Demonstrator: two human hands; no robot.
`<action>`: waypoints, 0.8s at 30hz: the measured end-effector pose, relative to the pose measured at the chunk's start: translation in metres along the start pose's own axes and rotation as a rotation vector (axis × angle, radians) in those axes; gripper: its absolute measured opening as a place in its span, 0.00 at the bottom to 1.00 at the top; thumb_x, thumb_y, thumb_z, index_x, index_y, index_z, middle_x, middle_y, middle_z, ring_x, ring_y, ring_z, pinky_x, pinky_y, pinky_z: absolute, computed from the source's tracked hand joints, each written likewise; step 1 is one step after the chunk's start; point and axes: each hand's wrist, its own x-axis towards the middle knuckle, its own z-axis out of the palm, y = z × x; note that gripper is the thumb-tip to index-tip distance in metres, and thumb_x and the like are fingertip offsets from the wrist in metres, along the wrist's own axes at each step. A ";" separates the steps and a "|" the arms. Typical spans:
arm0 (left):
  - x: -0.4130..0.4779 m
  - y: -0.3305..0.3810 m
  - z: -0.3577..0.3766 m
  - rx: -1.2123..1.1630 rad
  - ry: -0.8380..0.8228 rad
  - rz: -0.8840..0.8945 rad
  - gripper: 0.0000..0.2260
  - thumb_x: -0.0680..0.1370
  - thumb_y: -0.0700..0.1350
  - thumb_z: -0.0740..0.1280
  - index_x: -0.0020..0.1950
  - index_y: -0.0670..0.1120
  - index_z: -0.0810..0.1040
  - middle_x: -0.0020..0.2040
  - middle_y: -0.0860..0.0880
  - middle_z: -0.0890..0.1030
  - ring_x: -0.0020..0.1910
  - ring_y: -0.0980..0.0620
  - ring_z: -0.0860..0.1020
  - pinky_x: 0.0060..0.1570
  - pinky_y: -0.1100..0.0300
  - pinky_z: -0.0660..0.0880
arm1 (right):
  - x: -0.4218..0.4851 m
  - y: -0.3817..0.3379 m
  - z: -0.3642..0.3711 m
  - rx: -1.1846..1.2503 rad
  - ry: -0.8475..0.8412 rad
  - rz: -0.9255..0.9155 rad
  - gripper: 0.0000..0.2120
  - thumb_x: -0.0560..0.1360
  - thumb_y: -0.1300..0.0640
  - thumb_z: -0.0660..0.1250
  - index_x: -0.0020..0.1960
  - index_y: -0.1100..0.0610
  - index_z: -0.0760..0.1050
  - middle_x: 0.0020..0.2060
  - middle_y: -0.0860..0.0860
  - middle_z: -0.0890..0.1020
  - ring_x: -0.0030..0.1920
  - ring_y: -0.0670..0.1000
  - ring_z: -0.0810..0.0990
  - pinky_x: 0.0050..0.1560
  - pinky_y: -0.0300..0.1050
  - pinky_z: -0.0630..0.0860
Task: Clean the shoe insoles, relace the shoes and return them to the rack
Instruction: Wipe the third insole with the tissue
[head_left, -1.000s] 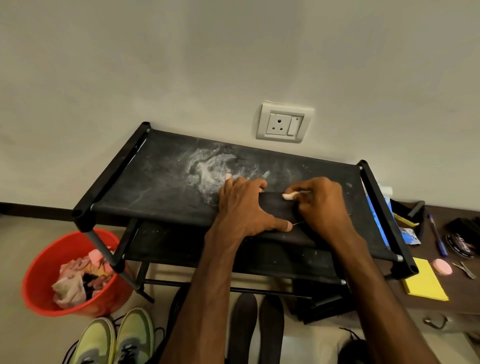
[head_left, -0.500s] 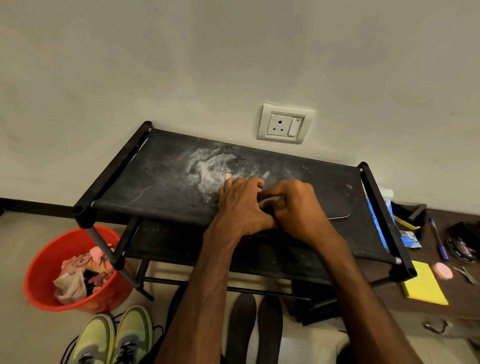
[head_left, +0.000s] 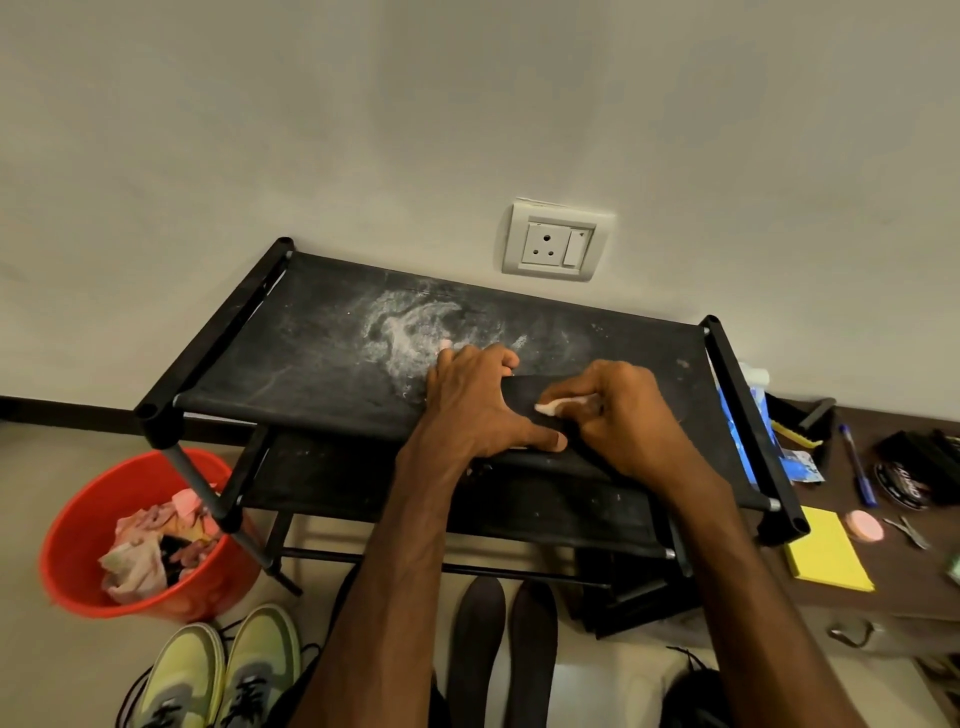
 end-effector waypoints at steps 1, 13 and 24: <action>0.000 0.001 0.000 0.002 -0.003 0.000 0.48 0.52 0.71 0.79 0.68 0.55 0.72 0.64 0.54 0.76 0.72 0.47 0.67 0.78 0.46 0.53 | -0.004 -0.002 -0.004 0.032 -0.038 -0.027 0.12 0.74 0.68 0.73 0.51 0.54 0.88 0.38 0.35 0.80 0.41 0.30 0.79 0.43 0.24 0.73; -0.003 0.003 -0.004 0.016 0.006 0.002 0.46 0.54 0.70 0.80 0.68 0.55 0.73 0.64 0.52 0.76 0.70 0.47 0.67 0.77 0.45 0.56 | -0.008 0.015 -0.001 -0.081 0.128 0.056 0.10 0.75 0.58 0.75 0.51 0.44 0.88 0.45 0.42 0.87 0.44 0.40 0.82 0.50 0.33 0.76; -0.031 0.001 -0.031 0.088 -0.017 -0.040 0.44 0.62 0.68 0.79 0.73 0.52 0.70 0.67 0.50 0.70 0.68 0.48 0.64 0.69 0.51 0.67 | -0.004 0.021 -0.013 0.087 0.157 0.197 0.06 0.73 0.55 0.78 0.49 0.46 0.87 0.42 0.42 0.86 0.43 0.42 0.82 0.51 0.46 0.83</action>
